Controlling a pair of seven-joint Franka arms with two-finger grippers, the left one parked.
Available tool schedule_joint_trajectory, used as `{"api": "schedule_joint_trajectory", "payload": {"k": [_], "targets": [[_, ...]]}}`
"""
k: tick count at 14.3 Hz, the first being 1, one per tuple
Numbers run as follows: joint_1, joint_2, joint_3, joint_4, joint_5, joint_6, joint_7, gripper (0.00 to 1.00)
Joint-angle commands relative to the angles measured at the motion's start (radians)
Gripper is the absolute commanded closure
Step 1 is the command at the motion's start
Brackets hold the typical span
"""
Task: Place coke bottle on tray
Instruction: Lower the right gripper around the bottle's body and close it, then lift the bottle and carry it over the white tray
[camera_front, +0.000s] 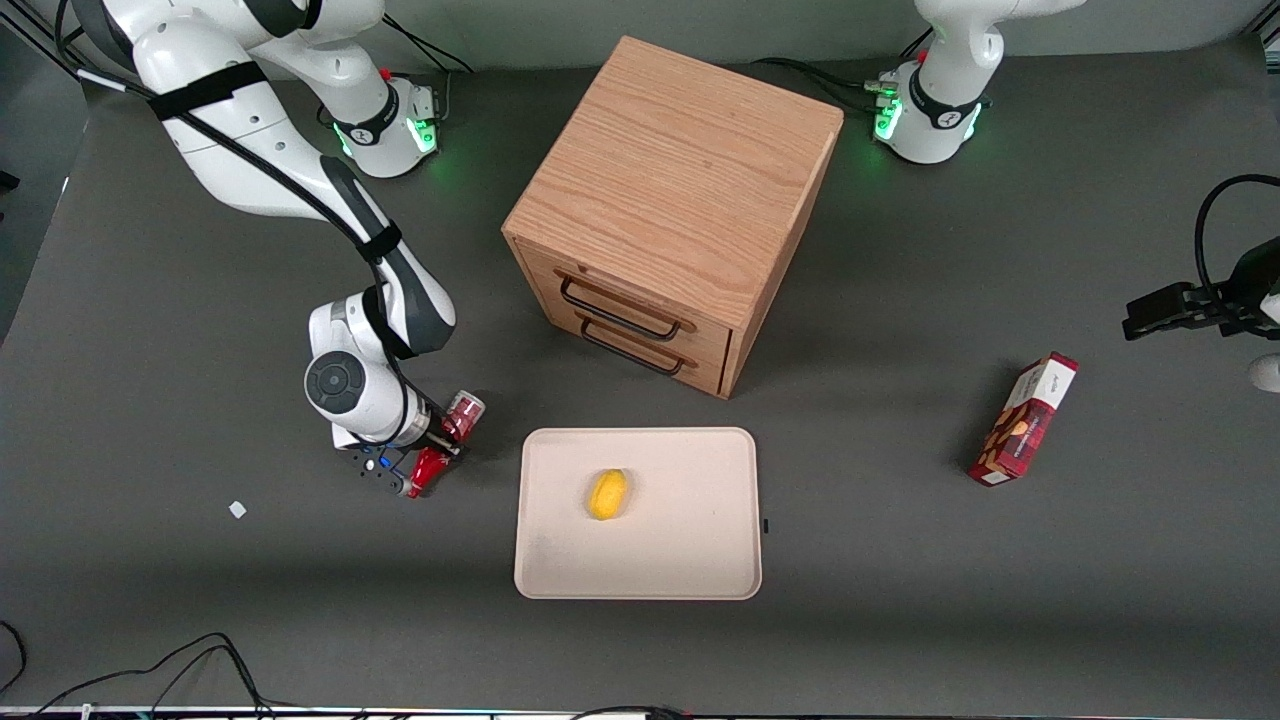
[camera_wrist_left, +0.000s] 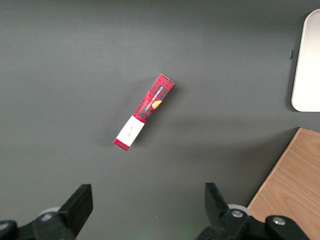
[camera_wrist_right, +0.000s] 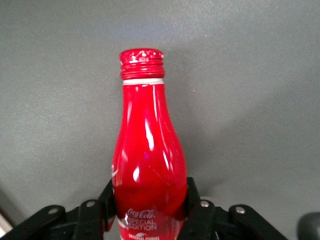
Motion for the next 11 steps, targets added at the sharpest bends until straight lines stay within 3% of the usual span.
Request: {"api": "schedule_joint_trajectory", "payload": {"k": [1,7,11], "targets": [[0.003,-0.093,0.001,-0.002,-0.032,-0.104,0.021,1.00],[-0.009,-0.308,0.014,0.042,-0.020,-0.403,-0.054,1.00],[-0.023,-0.319,0.014,0.304,0.037,-0.745,-0.149,1.00]]}}
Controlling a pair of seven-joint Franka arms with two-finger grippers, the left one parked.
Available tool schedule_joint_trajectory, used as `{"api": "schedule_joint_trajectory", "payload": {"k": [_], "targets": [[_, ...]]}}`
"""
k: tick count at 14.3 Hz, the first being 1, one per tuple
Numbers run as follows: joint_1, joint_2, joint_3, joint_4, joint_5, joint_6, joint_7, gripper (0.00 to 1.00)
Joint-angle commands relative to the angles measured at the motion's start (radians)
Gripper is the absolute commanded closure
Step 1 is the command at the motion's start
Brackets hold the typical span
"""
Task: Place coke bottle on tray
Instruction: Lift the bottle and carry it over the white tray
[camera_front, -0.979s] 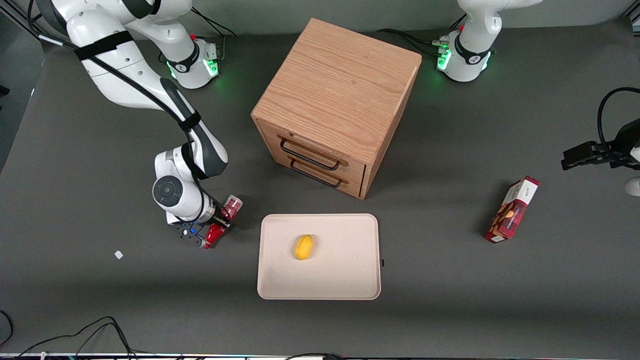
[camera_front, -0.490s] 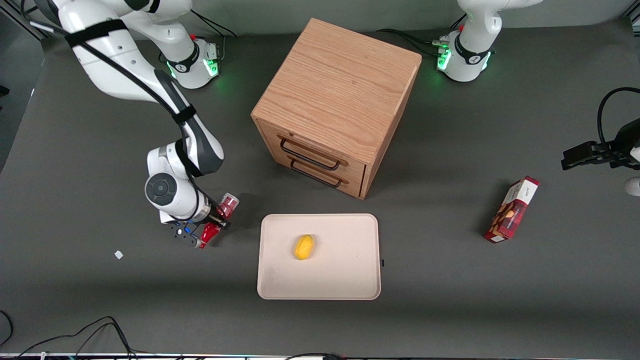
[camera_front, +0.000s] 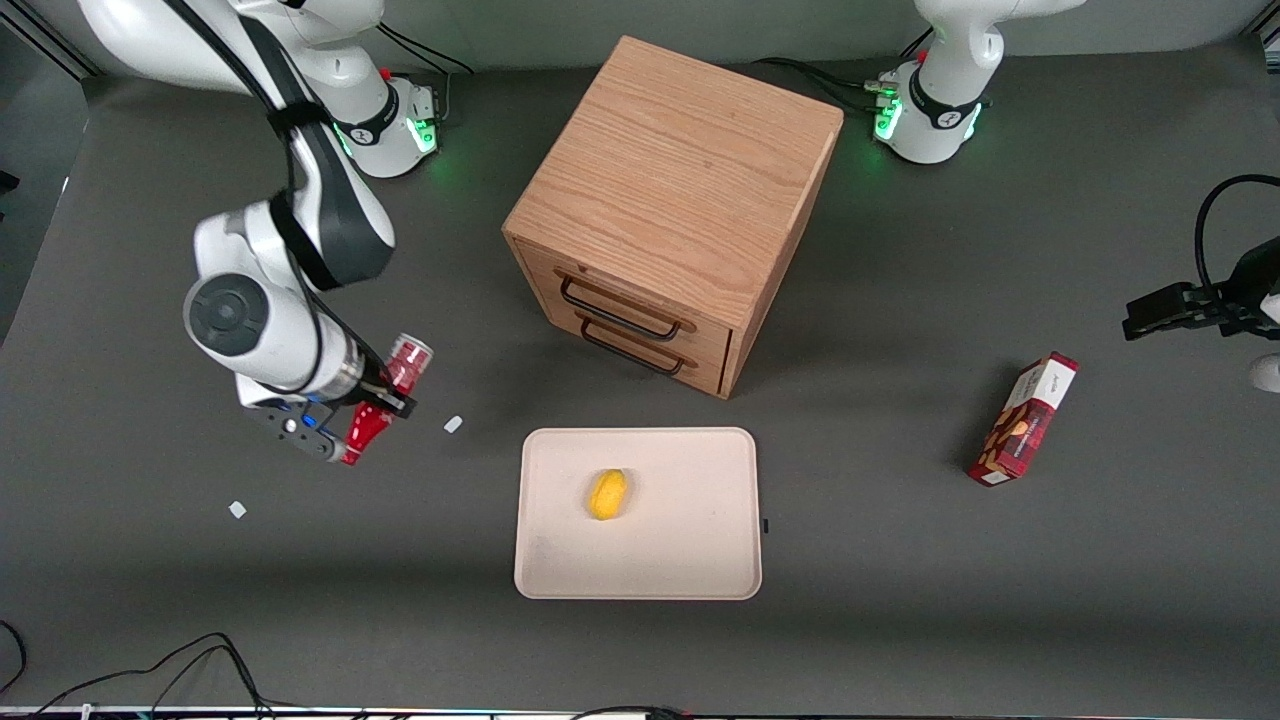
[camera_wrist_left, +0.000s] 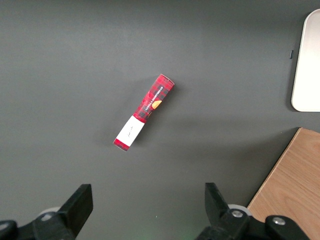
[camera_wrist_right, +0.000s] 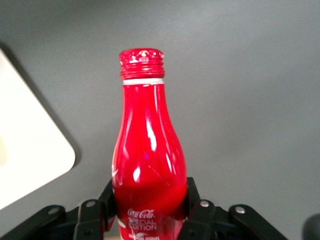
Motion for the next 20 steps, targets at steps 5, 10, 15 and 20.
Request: {"api": "schedule_joint_trajectory", "payload": {"k": [5,10,15,20], "targets": [[-0.033,0.119,0.002,0.431,0.050,-0.381,-0.086,1.00],[-0.001,0.311,0.008,0.643,0.046,-0.400,-0.086,1.00],[0.120,0.527,-0.026,0.760,0.039,-0.215,-0.079,1.00],[0.207,0.688,-0.070,0.769,0.038,0.079,-0.164,1.00]]}}
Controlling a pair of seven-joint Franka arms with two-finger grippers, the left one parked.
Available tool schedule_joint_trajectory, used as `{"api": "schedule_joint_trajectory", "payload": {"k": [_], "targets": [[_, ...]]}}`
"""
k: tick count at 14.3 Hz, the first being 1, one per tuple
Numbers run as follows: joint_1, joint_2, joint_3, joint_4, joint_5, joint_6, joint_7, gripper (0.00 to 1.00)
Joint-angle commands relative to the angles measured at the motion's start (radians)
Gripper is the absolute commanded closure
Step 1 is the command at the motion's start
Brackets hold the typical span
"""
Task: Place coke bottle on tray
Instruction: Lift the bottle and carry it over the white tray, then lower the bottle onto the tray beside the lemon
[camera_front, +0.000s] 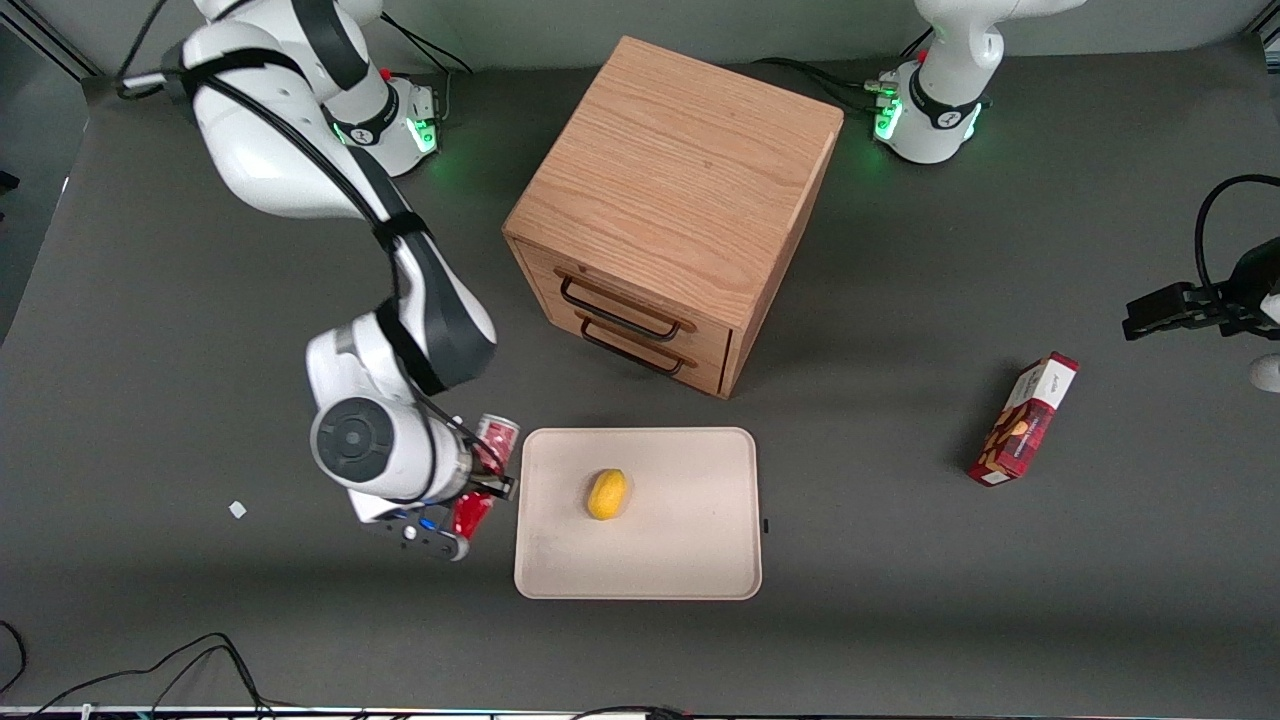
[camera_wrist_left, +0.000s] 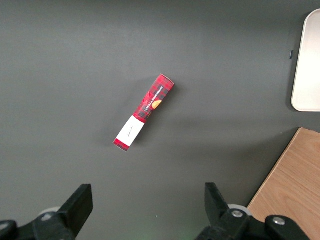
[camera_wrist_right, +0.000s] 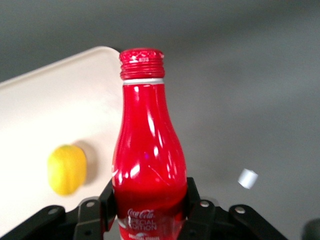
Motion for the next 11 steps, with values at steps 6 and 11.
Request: {"api": "schedule_joint_trajectory", "payload": {"k": [6,11], "targets": [[0.107,0.168,-0.105,0.087,0.013,0.126,-0.183,1.00],[0.105,0.203,-0.107,0.086,0.013,0.153,-0.202,1.00]]}}
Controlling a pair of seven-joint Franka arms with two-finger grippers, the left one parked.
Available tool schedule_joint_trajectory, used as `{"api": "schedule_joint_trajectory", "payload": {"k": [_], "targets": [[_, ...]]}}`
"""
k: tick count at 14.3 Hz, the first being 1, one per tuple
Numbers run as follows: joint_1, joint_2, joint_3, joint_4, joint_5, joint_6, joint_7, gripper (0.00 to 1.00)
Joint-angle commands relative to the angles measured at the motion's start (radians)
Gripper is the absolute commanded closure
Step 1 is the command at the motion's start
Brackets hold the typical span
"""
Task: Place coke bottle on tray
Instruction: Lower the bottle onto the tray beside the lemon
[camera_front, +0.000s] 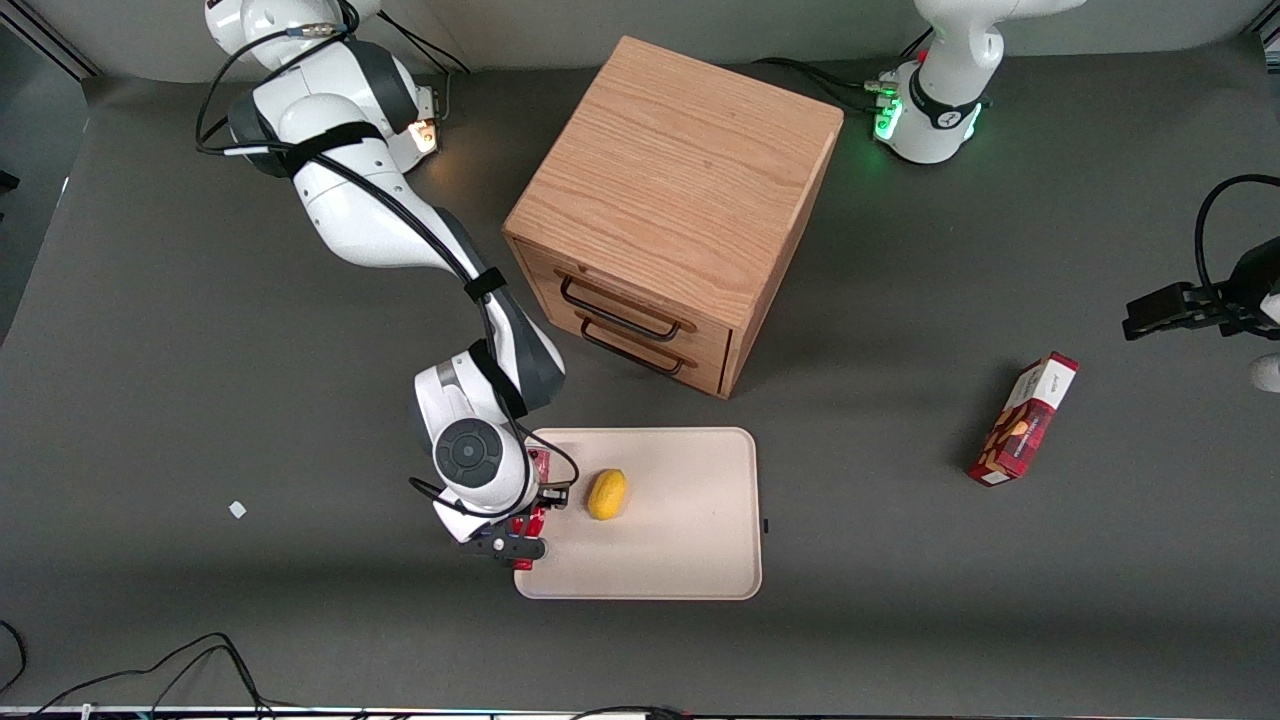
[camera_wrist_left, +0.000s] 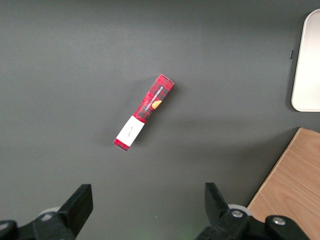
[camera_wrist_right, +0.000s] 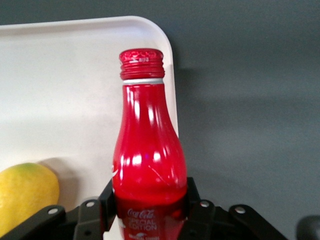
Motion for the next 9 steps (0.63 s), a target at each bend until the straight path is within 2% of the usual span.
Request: {"api": "schedule_joint_trajectory", "payload": {"k": [1,2,3,5,7,9], "targets": [[0.001,0.031,-0.012,0.046,0.014,0.013,-0.027,1.00],[0.004,0.032,-0.014,0.043,0.013,0.019,-0.026,1.00],[0.003,0.032,-0.014,0.042,0.014,0.021,-0.026,0.95],[0.001,0.032,-0.014,0.040,0.014,0.024,-0.027,0.75],[0.006,0.032,-0.014,0.036,0.013,0.037,-0.015,0.00],[0.003,0.032,-0.014,0.034,0.013,0.047,-0.013,0.00]]}}
